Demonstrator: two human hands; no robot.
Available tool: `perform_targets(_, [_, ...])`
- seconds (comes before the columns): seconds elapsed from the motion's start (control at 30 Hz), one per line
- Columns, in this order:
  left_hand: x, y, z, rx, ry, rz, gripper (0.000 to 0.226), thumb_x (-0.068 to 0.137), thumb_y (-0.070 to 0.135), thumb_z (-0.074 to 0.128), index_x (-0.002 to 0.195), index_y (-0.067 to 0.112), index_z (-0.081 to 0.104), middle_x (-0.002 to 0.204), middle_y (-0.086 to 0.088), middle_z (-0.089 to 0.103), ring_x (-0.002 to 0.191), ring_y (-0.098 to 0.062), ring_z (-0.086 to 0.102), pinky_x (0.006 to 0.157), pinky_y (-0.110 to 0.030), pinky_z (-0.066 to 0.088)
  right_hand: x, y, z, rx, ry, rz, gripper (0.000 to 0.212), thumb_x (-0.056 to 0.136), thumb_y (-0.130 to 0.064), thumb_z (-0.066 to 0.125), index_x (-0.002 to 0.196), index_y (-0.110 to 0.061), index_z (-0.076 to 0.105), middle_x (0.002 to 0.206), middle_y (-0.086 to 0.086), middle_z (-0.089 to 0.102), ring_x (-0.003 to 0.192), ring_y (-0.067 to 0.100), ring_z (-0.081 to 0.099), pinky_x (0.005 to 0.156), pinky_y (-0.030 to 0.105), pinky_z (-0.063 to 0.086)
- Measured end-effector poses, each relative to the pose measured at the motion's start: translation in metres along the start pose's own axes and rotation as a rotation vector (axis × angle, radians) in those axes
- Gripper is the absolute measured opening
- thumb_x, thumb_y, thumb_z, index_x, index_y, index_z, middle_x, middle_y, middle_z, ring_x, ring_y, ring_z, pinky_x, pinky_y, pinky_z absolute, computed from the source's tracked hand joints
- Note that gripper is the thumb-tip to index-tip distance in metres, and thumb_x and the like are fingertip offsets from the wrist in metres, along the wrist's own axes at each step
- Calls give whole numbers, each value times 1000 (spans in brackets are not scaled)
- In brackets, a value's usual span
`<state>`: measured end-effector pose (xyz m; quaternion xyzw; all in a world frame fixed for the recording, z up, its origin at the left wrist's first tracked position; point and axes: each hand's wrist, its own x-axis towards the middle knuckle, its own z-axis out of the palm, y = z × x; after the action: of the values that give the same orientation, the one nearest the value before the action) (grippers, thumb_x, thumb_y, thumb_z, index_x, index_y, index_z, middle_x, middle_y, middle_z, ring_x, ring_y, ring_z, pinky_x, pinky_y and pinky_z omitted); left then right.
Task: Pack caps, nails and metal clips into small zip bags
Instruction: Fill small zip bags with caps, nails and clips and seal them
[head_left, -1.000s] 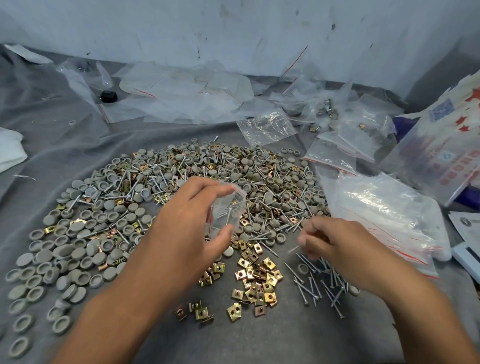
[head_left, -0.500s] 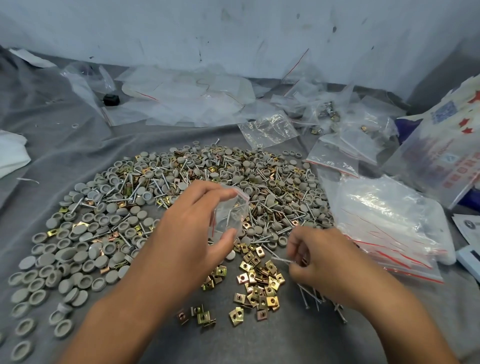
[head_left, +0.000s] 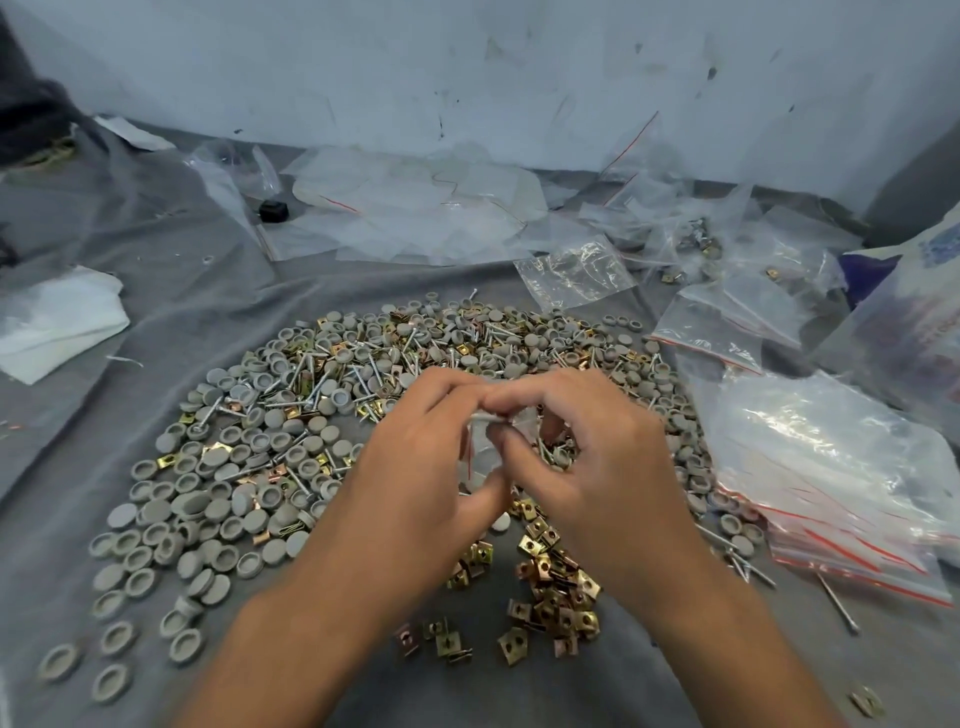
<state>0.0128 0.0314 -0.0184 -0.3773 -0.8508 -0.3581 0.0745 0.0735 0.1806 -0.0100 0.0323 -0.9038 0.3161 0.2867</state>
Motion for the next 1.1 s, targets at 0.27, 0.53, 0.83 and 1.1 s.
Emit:
perform_targets(0.27, [0,-2,-10,-35,87,-31,49,82,36,65,131,30,58,108,29,45,97,12,49,87,-2,35,-3,-7,5,34,80,-31,24,88,-15,78,104,-29,68,93,-26,60,79,0,56,70,8,40])
perform_targets(0.53, [-7,3,-30,-56,209,-159,50,88,30,74,135,32,57,114,23,51,92,9,49,85,2,35,-3,-9,6,292,165,120,19,92,-16,67,95,-35,63,86,-8,65,65,20,59,52,36,49])
perform_targets(0.83, [-22,-31,-95,-215,491,-366,41,82,33,79,122,33,68,81,18,59,58,0,47,52,-11,41,-7,-30,34,208,-78,72,27,87,-9,70,92,-34,64,88,-16,63,71,15,60,56,27,48])
perform_targets(1.1, [-50,-69,-152,-36,513,-398,40,83,21,75,122,31,67,110,15,63,74,-7,57,64,-12,42,-5,-50,69,129,-355,28,20,90,-15,69,95,-34,65,90,-23,61,84,-2,60,66,7,41])
